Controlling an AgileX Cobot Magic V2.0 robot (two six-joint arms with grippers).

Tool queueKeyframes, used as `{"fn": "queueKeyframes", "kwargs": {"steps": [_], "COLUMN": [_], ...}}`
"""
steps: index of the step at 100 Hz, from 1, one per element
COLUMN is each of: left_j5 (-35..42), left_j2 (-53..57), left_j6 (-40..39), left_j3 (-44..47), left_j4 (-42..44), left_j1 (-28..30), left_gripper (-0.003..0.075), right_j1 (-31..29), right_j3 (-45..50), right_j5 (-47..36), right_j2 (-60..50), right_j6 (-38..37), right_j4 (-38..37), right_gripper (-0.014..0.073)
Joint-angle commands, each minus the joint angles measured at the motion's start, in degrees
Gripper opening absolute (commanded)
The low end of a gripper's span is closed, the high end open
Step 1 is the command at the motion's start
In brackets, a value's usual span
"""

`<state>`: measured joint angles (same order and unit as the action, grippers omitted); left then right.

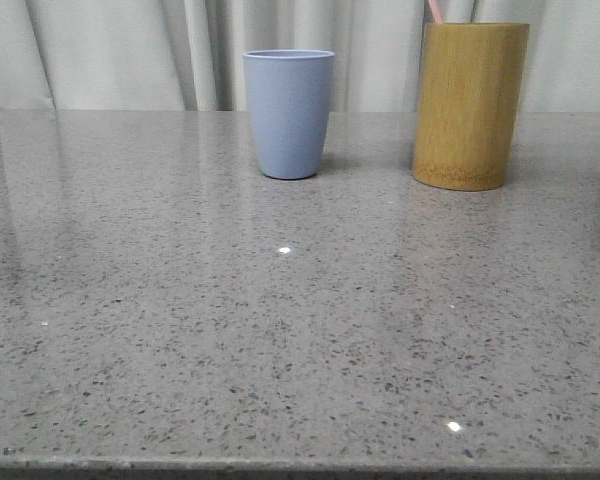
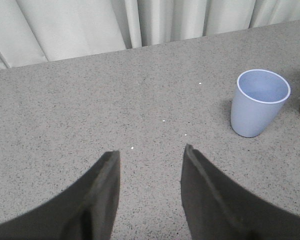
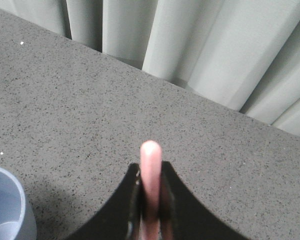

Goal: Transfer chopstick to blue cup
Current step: 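Grasp the pink stick in the bamboo cup with the right gripper, lift out, then carry the pink stick over the blue cup and lower it in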

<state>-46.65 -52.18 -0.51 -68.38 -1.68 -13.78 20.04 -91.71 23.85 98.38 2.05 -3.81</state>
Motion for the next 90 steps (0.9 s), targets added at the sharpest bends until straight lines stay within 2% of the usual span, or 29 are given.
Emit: {"fn": "queueKeyframes", "kwargs": {"steps": [1, 38, 76, 90], "left_j5": [4.43, 4.74, 5.09, 5.23], "left_j2": [0.52, 0.52, 0.52, 0.52], "left_j6": [-0.54, -0.54, -0.54, -0.54], "left_j3": [-1.54, -1.54, -1.54, -1.54], "left_j4": [-0.09, -0.09, -0.09, -0.09], "left_j1": [0.17, 0.17, 0.17, 0.17], "left_gripper": [0.0285, 0.0285, 0.0285, 0.0285], "right_j1": [0.05, 0.05, 0.10, 0.36], "right_j3": [-2.77, -9.18, -13.46, -15.52], "right_j5": [-3.35, 3.86, 2.10, 0.77], "right_j2": [-2.58, -7.07, -14.84, -15.40], "right_j6": [0.16, 0.20, 0.54, 0.54], "right_j4": [-0.56, -1.13, -0.79, 3.30], "right_gripper": [-0.0062, -0.0062, -0.0062, -0.0062]}}
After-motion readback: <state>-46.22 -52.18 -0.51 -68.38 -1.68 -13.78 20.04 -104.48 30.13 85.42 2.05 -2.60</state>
